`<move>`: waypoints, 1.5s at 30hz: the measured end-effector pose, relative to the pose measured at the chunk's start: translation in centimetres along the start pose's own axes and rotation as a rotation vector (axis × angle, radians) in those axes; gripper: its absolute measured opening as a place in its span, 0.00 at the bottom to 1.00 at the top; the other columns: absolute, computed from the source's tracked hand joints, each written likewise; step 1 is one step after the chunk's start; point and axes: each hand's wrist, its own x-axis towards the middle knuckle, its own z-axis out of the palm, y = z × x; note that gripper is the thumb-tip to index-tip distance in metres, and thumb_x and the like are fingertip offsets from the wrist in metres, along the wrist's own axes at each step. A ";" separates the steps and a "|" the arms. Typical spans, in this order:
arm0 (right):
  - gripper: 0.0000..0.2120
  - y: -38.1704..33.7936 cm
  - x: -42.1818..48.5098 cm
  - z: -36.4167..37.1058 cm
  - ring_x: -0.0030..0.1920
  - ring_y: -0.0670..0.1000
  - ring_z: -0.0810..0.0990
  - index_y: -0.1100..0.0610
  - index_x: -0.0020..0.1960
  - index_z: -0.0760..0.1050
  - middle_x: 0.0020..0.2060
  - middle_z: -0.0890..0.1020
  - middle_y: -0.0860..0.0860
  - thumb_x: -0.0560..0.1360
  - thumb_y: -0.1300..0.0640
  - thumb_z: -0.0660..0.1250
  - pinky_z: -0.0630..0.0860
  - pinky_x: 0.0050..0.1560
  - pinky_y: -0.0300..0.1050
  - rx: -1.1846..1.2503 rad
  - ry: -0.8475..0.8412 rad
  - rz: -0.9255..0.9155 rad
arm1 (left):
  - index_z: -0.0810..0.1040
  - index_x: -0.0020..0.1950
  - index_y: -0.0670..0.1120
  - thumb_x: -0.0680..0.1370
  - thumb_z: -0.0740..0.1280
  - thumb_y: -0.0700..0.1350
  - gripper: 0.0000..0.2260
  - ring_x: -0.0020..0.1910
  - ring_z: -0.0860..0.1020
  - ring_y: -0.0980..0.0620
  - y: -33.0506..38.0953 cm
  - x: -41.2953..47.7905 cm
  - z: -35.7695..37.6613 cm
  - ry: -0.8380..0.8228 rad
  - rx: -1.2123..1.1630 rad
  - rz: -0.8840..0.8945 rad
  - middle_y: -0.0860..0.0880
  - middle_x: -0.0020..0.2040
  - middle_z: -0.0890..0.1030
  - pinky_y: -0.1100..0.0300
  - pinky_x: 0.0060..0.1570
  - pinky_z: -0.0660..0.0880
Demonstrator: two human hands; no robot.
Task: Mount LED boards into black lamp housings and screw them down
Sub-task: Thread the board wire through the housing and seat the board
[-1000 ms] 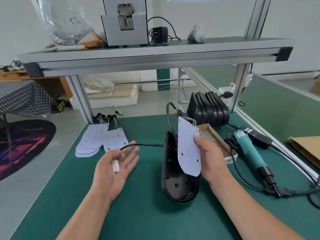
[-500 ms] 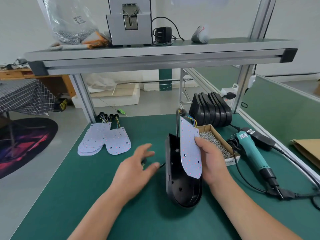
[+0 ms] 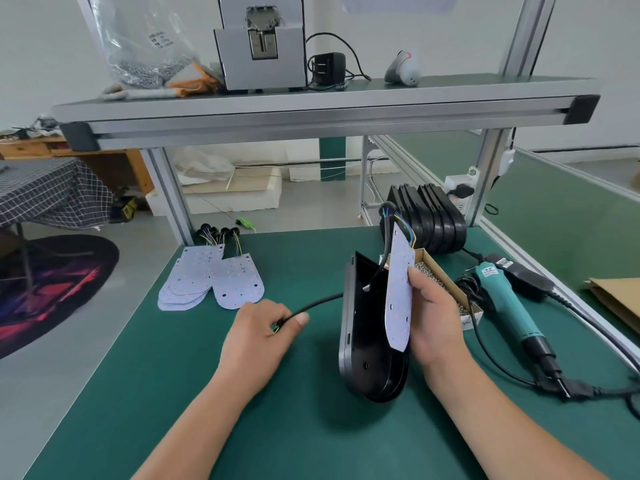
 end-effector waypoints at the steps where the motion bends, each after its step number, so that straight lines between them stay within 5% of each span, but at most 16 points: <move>1: 0.17 0.1 0.0 0.1 0.40 0.51 0.87 0.54 0.47 0.89 0.44 0.87 0.52 0.83 0.56 0.61 0.83 0.40 0.43 -0.007 0.001 -0.005 | 0.76 0.38 0.55 0.80 0.72 0.60 0.15 0.40 0.74 0.55 -0.2 0.1 -0.2 -0.016 -0.108 -0.016 0.55 0.38 0.77 0.53 0.42 0.72; 3: 0.18 0.4 -0.1 0.2 0.39 0.52 0.87 0.54 0.46 0.89 0.42 0.87 0.52 0.83 0.56 0.61 0.83 0.38 0.43 -0.024 0.003 0.009 | 0.79 0.40 0.53 0.76 0.72 0.63 0.15 0.43 0.78 0.60 -0.1 0.0 -0.5 -0.058 -0.372 -0.105 0.58 0.43 0.83 0.56 0.50 0.73; 5: 0.17 0.8 0.0 0.3 0.39 0.54 0.86 0.56 0.47 0.89 0.43 0.86 0.54 0.82 0.56 0.61 0.83 0.38 0.45 -0.049 -0.006 0.046 | 0.78 0.36 0.52 0.74 0.72 0.61 0.15 0.60 0.82 0.60 0.3 0.2 -0.3 -0.082 -0.659 -0.137 0.57 0.58 0.88 0.55 0.64 0.72; 8: 0.14 1.1 0.0 0.3 0.41 0.55 0.85 0.60 0.57 0.84 0.45 0.85 0.56 0.82 0.55 0.62 0.83 0.41 0.47 -0.110 0.003 0.087 | 0.75 0.37 0.48 0.75 0.73 0.49 0.11 0.71 0.80 0.45 0.8 0.1 0.3 -0.133 -1.176 -0.156 0.41 0.67 0.84 0.46 0.72 0.74; 11: 0.14 1.6 -0.1 0.4 0.41 0.56 0.85 0.60 0.59 0.82 0.45 0.85 0.56 0.81 0.54 0.64 0.82 0.40 0.47 -0.141 -0.015 0.114 | 0.82 0.39 0.45 0.78 0.71 0.44 0.08 0.70 0.81 0.38 0.9 0.1 0.6 -0.227 -1.537 -0.248 0.37 0.62 0.85 0.43 0.66 0.80; 13: 0.13 1.8 -0.2 0.5 0.39 0.56 0.85 0.59 0.56 0.84 0.43 0.85 0.56 0.77 0.53 0.67 0.82 0.38 0.46 -0.149 -0.022 0.124 | 0.78 0.36 0.46 0.80 0.70 0.46 0.13 0.58 0.85 0.41 0.8 0.2 0.7 -0.213 -1.597 -0.321 0.43 0.48 0.85 0.43 0.61 0.81; 16: 0.12 1.9 -0.3 0.4 0.39 0.55 0.85 0.57 0.52 0.86 0.43 0.85 0.55 0.78 0.53 0.66 0.81 0.39 0.46 -0.137 -0.017 0.123 | 0.68 0.38 0.49 0.79 0.72 0.51 0.16 0.33 0.72 0.48 1.1 0.4 0.5 -0.057 -1.400 -0.374 0.47 0.38 0.72 0.49 0.48 0.75; 18: 0.12 1.7 -0.2 0.3 0.36 0.53 0.84 0.55 0.47 0.88 0.40 0.85 0.53 0.77 0.53 0.66 0.81 0.37 0.44 -0.119 -0.011 0.114 | 0.68 0.38 0.48 0.74 0.75 0.57 0.19 0.32 0.64 0.47 1.4 0.3 -0.1 0.043 -0.965 -0.288 0.48 0.35 0.70 0.50 0.42 0.67; 21: 0.10 1.5 -0.2 0.3 0.33 0.52 0.84 0.55 0.46 0.86 0.36 0.84 0.51 0.77 0.53 0.67 0.80 0.34 0.42 -0.098 0.001 0.121 | 0.74 0.43 0.42 0.69 0.72 0.68 0.29 0.34 0.65 0.51 2.2 -0.5 -0.3 -0.012 -0.528 -0.119 0.53 0.33 0.71 0.55 0.36 0.64; 26: 0.13 2.0 -0.4 0.4 0.47 0.60 0.80 0.59 0.53 0.84 0.45 0.82 0.58 0.76 0.52 0.68 0.74 0.58 0.57 -0.143 0.019 0.114 | 0.75 0.40 0.47 0.65 0.65 0.83 0.37 0.30 0.64 0.56 3.6 -1.5 0.2 -0.181 -0.255 0.038 0.56 0.30 0.70 0.62 0.31 0.61; 30: 0.10 2.3 -0.5 0.5 0.41 0.58 0.79 0.57 0.47 0.85 0.41 0.81 0.56 0.74 0.51 0.70 0.75 0.48 0.53 -0.176 0.006 0.132 | 0.67 0.37 0.48 0.70 0.66 0.77 0.31 0.31 0.59 0.55 3.3 -1.1 -0.4 -0.212 -0.294 -0.024 0.58 0.31 0.62 0.61 0.31 0.57; 34: 0.10 2.4 -0.3 0.8 0.33 0.53 0.82 0.54 0.43 0.88 0.36 0.82 0.52 0.71 0.50 0.70 0.78 0.34 0.44 -0.175 -0.029 0.138 | 0.74 0.37 0.53 0.82 0.50 0.71 0.28 0.28 0.63 0.53 3.0 -0.7 -0.5 -0.308 -0.490 -0.183 0.56 0.28 0.70 0.63 0.29 0.62; 37: 0.11 2.7 -0.2 0.8 0.37 0.55 0.82 0.55 0.46 0.88 0.39 0.83 0.54 0.74 0.51 0.70 0.77 0.43 0.49 -0.172 -0.039 0.152 | 0.73 0.43 0.47 0.85 0.59 0.61 0.20 0.30 0.65 0.51 2.9 -0.2 -0.1 -0.299 -0.563 -0.200 0.57 0.29 0.76 0.55 0.35 0.63; 41: 0.11 2.8 -0.3 0.7 0.38 0.55 0.82 0.55 0.47 0.88 0.39 0.83 0.54 0.76 0.50 0.69 0.77 0.44 0.49 -0.176 -0.037 0.155 | 0.74 0.48 0.43 0.74 0.67 0.53 0.14 0.33 0.66 0.50 3.0 -0.2 0.3 -0.326 -0.533 -0.239 0.50 0.33 0.73 0.56 0.35 0.61; 45: 0.21 2.7 -0.3 0.8 0.49 0.62 0.78 0.64 0.59 0.84 0.49 0.79 0.61 0.73 0.49 0.72 0.71 0.55 0.57 -0.181 -0.021 0.157 | 0.80 0.55 0.47 0.80 0.69 0.45 0.05 0.36 0.71 0.52 2.5 0.0 1.0 -0.306 -0.406 -0.187 0.42 0.39 0.82 0.54 0.42 0.72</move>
